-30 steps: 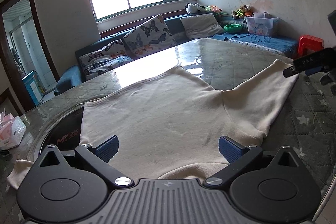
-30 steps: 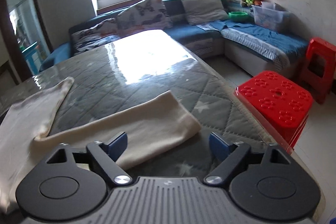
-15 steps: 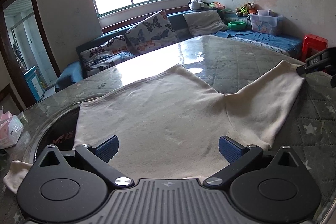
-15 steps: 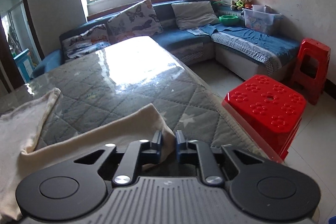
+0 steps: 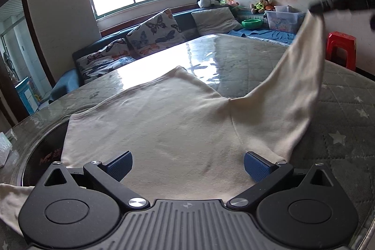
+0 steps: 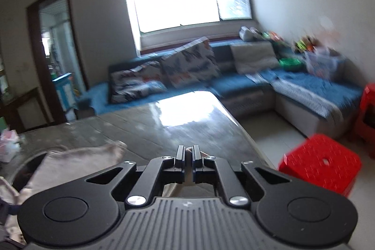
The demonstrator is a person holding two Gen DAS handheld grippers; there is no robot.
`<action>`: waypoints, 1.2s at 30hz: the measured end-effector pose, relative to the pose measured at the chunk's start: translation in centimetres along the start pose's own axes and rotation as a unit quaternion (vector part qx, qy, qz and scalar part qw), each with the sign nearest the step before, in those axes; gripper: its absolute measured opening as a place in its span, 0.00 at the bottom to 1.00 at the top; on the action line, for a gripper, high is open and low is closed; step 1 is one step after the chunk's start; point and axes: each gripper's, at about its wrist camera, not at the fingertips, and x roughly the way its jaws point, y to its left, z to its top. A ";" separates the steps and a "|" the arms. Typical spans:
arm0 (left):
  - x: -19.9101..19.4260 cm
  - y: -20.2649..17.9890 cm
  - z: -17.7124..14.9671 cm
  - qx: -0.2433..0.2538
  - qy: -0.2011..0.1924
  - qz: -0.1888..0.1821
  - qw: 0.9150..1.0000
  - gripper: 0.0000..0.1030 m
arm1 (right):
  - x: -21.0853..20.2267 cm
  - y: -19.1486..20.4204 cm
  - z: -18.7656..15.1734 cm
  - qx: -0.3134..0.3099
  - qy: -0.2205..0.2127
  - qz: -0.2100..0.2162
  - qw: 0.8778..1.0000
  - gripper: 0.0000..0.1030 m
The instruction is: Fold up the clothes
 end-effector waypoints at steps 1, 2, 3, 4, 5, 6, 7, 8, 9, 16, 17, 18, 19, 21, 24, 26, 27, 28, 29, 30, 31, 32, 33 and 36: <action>-0.2 0.2 0.0 -0.004 -0.001 0.000 1.000 1.00 | -0.5 0.8 0.6 -0.008 -0.007 0.010 1.000 0.04; -0.4 0.4 -0.1 -0.009 -0.002 0.001 1.000 1.00 | -0.9 1.5 1.1 -0.016 -0.013 0.019 1.000 0.04; -0.7 0.8 -0.1 -0.014 -0.005 0.001 1.000 1.00 | -1.2 2.2 1.4 -0.023 -0.017 0.027 0.999 0.04; -1.1 1.2 -0.2 -0.018 -0.010 0.002 1.000 1.00 | -1.6 3.1 1.9 -0.033 -0.022 0.038 0.999 0.04; -1.6 1.6 -0.3 -0.023 -0.015 0.003 1.000 1.00 | -2.0 4.1 2.4 -0.043 -0.027 0.048 0.998 0.04; -2.0 2.2 -0.4 -0.028 -0.018 0.008 0.999 1.00 | -2.4 5.1 2.9 -0.053 -0.031 0.059 0.996 0.04; -2.5 2.7 -0.6 -0.033 -0.022 0.013 0.999 1.00 | -2.6 6.3 3.3 -0.065 -0.035 0.070 0.995 0.04; -3.0 3.3 -0.7 -0.038 -0.025 0.019 0.999 1.00 | -2.7 7.8 3.7 -0.078 -0.038 0.085 0.993 0.04; -3.4 3.9 -0.9 -0.043 -0.028 0.024 0.998 1.00 | -2.7 9.0 3.9 -0.088 -0.039 0.096 0.991 0.04; -6.6 8.7 -3.1 -0.085 -0.045 0.080 0.992 1.00 | -0.9 18.6 3.2 -0.160 -0.018 0.182 0.970 0.04; -7.0 9.3 -3.5 -0.093 -0.045 0.088 0.991 1.00 | -0.3 20.1 2.8 -0.170 -0.009 0.192 0.967 0.04; -7.3 10.0 -4.0 -0.100 -0.043 0.095 0.989 1.00 | 0.2 21.5 2.1 -0.176 0.001 0.203 0.963 0.04; -7.6 10.7 -4.4 -0.108 -0.041 0.103 0.988 1.00 | 0.7 22.6 1.3 -0.181 0.012 0.211 0.960 0.04; -8.0 11.7 -5.4 -0.121 -0.035 0.116 0.985 1.00 | 1.9 24.9 -0.5 -0.194 0.032 0.225 0.954 0.04; -8.3 12.9 -6.6 -0.136 -0.023 0.130 0.982 1.00 | 3.8 27.6 -3.3 -0.204 0.072 0.247 0.945 0.04; -8.4 13.2 -7.1 -0.141 -0.018 0.135 0.981 1.00 | 4.9 28.9 -4.9 -0.209 0.100 0.262 0.937 0.05; -8.6 13.2 -7.3 -0.142 -0.017 0.136 0.980 1.00 | 5.3 29.4 -5.6 -0.210 0.113 0.270 0.933 0.05; -8.7 13.2 -7.4 -0.142 -0.017 0.136 0.980 1.00 | 5.3 29.6 -6.1 -0.212 0.123 0.277 0.929 0.06; -8.8 13.2 -7.4 -0.142 -0.018 0.135 0.981 1.00 | 5.3 29.7 -6.6 -0.215 0.132 0.285 0.925 0.09; -8.9 13.1 -7.4 -0.141 -0.019 0.133 0.981 1.00 | 5.3 29.9 -7.0 -0.217 0.140 0.291 0.921 0.13; -8.9 13.0 -7.3 -0.140 -0.021 0.132 0.981 1.00 | 5.1 29.8 -7.0 -0.221 0.140 0.293 0.919 0.14; -9.0 12.9 -7.2 -0.137 -0.023 0.131 0.982 1.00 | 4.9 29.3 -6.8 -0.223 0.136 0.289 0.921 0.19; -8.9 12.7 -6.9 -0.135 -0.027 0.127 0.982 1.00 | 4.7 28.9 -6.5 -0.226 0.132 0.285 0.922 0.27; -8.8 12.1 -6.1 -0.131 -0.036 0.115 0.984 0.99 | 4.3 27.0 -5.6 -0.231 0.123 0.265 0.928 0.41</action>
